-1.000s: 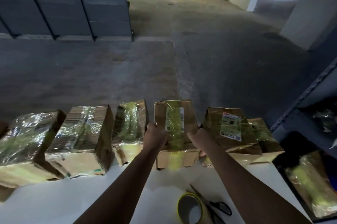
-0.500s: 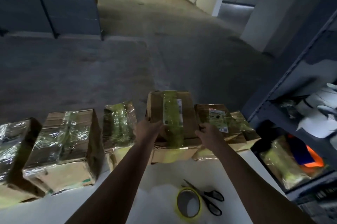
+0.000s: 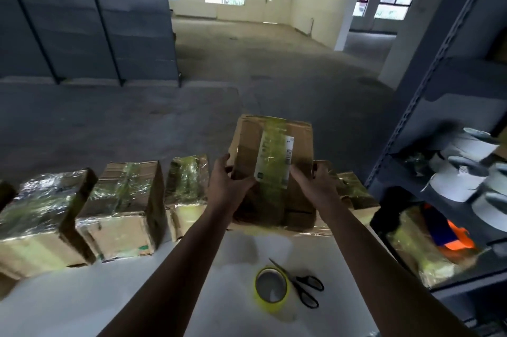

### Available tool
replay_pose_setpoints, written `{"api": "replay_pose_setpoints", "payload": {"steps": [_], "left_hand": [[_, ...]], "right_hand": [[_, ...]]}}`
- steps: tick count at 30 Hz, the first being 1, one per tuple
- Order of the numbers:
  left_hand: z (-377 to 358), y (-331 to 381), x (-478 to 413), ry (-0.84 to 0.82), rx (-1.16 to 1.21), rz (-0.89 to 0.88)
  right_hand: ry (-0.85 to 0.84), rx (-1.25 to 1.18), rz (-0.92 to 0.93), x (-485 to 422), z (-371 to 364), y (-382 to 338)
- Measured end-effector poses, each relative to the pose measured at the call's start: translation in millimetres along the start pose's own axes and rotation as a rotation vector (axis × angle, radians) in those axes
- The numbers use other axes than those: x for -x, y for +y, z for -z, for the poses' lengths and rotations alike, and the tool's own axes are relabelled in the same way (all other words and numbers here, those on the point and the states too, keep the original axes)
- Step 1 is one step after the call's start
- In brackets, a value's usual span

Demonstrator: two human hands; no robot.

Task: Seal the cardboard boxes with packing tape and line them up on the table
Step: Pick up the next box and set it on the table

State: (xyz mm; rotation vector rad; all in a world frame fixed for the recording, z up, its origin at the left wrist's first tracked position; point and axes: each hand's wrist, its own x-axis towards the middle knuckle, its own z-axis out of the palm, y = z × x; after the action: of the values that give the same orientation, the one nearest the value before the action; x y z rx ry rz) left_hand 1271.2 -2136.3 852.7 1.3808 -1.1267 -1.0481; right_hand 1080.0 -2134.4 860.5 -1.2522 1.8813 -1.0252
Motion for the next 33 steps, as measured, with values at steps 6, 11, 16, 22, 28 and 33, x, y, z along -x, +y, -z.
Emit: {"api": "replay_pose_setpoints", "payload": {"steps": [6,11,16,22,28,33], "left_hand": [[13.4,7.2,61.6,0.038,-0.108,-0.005],[38.6,-10.0,111.6,0.155,-0.165,-0.009],[73.9,-22.7,134.6,0.218,-0.240,0.073],[108.9,-52.7,146.7,0.214,-0.257,0.222],[146.6,-83.4,139.5,0.139,-0.305,0.274],[164.3,-109.2,130.5,0.093,-0.327,0.352]], "right_hand": [[-0.082,0.067,0.123,34.6,12.4,7.3],[-0.169,0.067,0.186,74.3,-0.8,13.5],[-0.260,0.157,0.130,103.9,-30.7,14.5],[-0.322,0.283,0.144,123.8,-71.6,21.1],[-0.373,0.357,0.039,139.6,-118.0,27.9],[-0.368,0.385,-0.022,150.9,-146.2,36.4]]}}
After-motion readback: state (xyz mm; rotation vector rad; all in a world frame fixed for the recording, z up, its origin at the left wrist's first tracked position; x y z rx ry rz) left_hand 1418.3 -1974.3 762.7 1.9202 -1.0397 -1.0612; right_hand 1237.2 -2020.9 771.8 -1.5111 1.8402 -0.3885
